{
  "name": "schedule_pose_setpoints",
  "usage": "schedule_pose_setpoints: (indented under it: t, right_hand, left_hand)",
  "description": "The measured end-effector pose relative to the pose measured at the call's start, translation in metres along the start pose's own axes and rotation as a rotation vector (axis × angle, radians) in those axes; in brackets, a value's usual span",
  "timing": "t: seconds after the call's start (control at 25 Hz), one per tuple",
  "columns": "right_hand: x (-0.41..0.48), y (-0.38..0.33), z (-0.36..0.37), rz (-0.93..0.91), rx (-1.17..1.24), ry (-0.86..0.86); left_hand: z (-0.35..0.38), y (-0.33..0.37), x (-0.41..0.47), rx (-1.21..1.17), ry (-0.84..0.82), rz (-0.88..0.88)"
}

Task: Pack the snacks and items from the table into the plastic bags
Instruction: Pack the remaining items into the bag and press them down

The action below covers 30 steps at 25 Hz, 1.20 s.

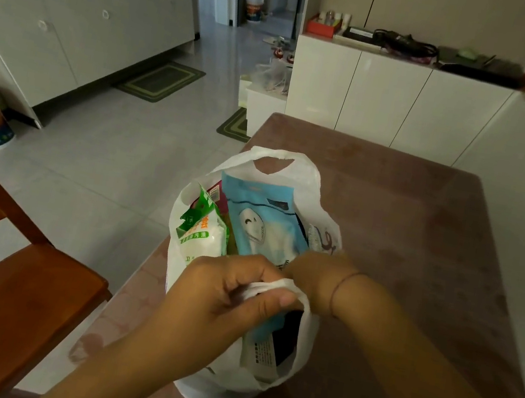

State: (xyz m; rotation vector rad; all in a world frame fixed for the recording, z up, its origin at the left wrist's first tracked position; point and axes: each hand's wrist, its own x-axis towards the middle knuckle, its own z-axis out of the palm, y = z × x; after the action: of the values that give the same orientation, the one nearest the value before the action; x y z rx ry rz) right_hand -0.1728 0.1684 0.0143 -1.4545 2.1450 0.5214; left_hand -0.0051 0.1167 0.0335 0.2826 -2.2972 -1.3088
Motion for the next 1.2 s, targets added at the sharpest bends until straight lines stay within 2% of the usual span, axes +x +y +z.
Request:
schedule_pose_setpoints:
  t: [0.08, 0.16, 0.2, 0.28, 0.4, 0.56, 0.64, 0.68, 0.76, 0.8, 0.88, 0.92, 0.96, 1.0, 1.04, 1.08, 1.16, 1.2]
  right_hand:
    - [-0.007, 0.013, -0.014, 0.057, -0.053, 0.142]
    - [0.010, 0.015, -0.015, 0.017, 0.201, 0.385]
    - [0.023, 0.009, -0.010, -0.060, 0.345, 0.449]
    - [0.059, -0.008, 0.017, -0.136, 0.411, 0.356]
    - [0.085, -0.015, 0.047, 0.015, 0.380, 0.166]
    - [0.072, -0.007, 0.041, 0.024, 0.344, 0.119]
    - [0.071, 0.001, 0.035, -0.044, 0.340, 0.083]
    - [0.061, 0.005, 0.029, -0.117, 0.432, 0.095]
    - [0.030, 0.015, 0.020, -0.235, 0.881, 0.235]
    - [0.009, 0.020, 0.017, -0.207, 1.126, 0.349]
    - [-0.034, 0.027, 0.032, -0.032, 1.367, 0.711]
    - [-0.054, 0.028, 0.054, 0.067, 1.400, 0.799]
    - [-0.072, 0.023, 0.076, 0.150, 1.474, 0.760]
    - [-0.082, 0.007, 0.090, 0.189, 1.568, 0.630]
    - [-0.091, -0.009, 0.099, 0.168, 1.586, 0.515]
    - [-0.095, -0.020, 0.110, 0.104, 1.514, 0.494]
    - [-0.083, -0.036, 0.115, 0.022, 1.327, 0.658]
    - [-0.078, -0.040, 0.107, 0.021, 1.278, 0.738]
  left_hand:
    - [-0.002, 0.000, 0.000, 0.024, -0.001, 0.011]
    - [-0.003, -0.001, 0.001, 0.045, -0.001, 0.023]
    - [-0.003, -0.001, 0.002, 0.051, -0.004, 0.027]
    - [-0.002, -0.003, 0.002, 0.069, -0.015, 0.030]
    - [-0.003, -0.003, 0.000, 0.082, -0.028, 0.026]
    - [0.003, 0.001, 0.001, 0.127, -0.054, 0.014]
    - [-0.002, 0.004, 0.005, 0.097, -0.091, 0.024]
    - [-0.006, 0.003, 0.008, 0.089, -0.076, 0.071]
    - [-0.021, -0.009, 0.019, 0.142, 0.037, 0.127]
    - [-0.031, -0.022, 0.030, 0.214, 0.133, 0.081]
    - [-0.055, -0.052, 0.061, 0.401, 0.294, -0.147]
    - [-0.067, -0.067, 0.080, 0.455, 0.298, -0.306]
    - [-0.075, -0.079, 0.098, 0.455, 0.257, -0.429]
    - [-0.078, -0.085, 0.115, 0.423, 0.185, -0.498]
    - [-0.079, -0.089, 0.131, 0.418, 0.080, -0.503]
    - [-0.074, -0.089, 0.145, 0.431, -0.042, -0.457]
    - [-0.060, -0.081, 0.166, 0.432, -0.260, -0.341]
    - [-0.053, -0.077, 0.176, 0.435, -0.315, -0.311]
